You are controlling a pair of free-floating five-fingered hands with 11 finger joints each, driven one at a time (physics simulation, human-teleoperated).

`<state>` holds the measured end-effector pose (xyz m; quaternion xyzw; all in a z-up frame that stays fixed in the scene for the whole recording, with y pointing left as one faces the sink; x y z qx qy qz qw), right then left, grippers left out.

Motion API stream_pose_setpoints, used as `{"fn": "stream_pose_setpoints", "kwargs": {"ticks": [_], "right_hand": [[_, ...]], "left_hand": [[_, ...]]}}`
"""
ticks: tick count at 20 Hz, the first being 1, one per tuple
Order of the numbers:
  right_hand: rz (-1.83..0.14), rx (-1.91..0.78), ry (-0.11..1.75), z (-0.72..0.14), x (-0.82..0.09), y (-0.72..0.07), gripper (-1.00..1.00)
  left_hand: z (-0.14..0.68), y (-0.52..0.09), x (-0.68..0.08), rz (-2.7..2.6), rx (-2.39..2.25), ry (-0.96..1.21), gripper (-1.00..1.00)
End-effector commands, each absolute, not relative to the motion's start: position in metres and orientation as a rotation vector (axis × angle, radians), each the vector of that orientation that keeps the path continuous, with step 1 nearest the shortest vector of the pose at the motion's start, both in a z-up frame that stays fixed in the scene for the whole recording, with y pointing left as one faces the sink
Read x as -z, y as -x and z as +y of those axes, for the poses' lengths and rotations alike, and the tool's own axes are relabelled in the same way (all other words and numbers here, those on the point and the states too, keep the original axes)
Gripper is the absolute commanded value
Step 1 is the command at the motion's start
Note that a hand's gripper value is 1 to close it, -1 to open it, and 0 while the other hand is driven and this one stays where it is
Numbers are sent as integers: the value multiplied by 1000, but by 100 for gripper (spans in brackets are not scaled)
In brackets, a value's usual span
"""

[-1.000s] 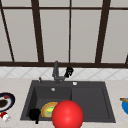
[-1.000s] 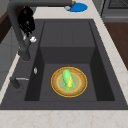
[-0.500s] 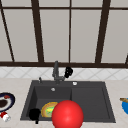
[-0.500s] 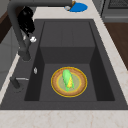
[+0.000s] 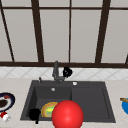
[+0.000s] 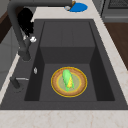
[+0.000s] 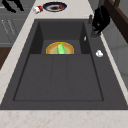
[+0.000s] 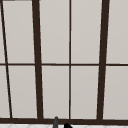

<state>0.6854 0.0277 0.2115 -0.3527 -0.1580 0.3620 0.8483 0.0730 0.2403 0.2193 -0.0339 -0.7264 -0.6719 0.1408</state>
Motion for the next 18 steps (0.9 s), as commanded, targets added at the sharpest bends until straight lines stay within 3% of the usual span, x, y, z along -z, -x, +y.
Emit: {"fn": "stream_pose_setpoints", "kwargs": {"ticks": [1,11,18], "right_hand": [[-347,-761,777,58,-215,-703,100],[-56,-357,978,96,-212,-719,100],[137,-234,1137,126,-217,-728,100]], "left_hand": [[240,-73,-219,-2098,1940,98,0],[240,-73,-219,-2098,1940,98,0],[240,-73,-219,-2098,1940,98,0]]}}
